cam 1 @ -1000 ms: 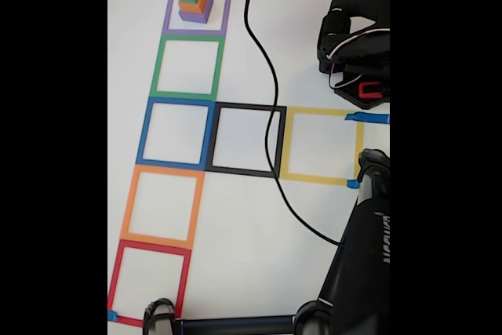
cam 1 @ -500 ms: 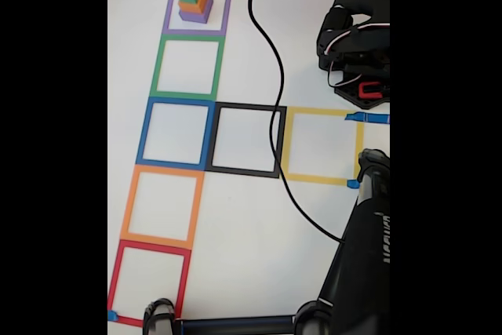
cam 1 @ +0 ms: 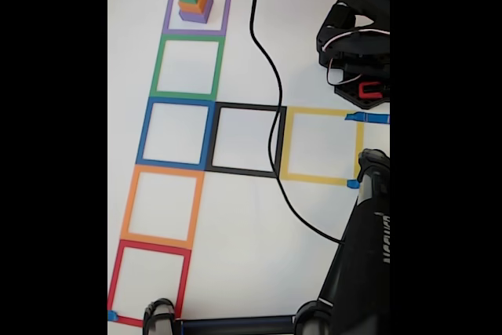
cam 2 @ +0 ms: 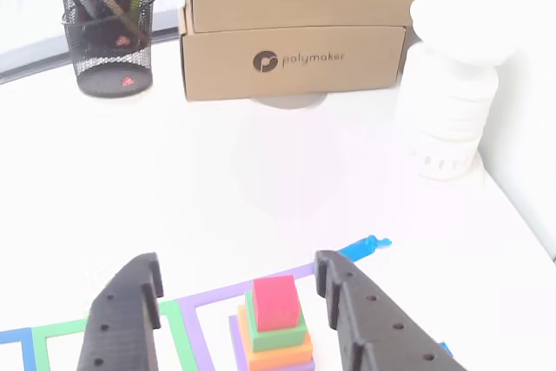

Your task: Tower of hanoi

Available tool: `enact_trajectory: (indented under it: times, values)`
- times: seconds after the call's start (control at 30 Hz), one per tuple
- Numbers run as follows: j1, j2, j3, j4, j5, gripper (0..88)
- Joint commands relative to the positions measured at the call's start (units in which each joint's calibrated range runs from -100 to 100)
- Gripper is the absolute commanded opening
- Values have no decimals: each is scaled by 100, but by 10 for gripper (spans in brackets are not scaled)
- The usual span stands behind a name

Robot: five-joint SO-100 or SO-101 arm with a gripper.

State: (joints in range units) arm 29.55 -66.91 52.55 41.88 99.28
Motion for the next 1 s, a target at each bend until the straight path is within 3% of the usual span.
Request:
enact_trajectory:
  times: [0.0,0.1,0.47,0.6,0.97]
  values:
    - [-165,267,1327,-2690,72,238]
    - [-203,873,2082,-4423,72,231]
    - [-481,1761,1845,-4552,72,195]
    - [-702,1810,1845,-4576,72,126]
    - [-12,2246,2491,-5491,72,318]
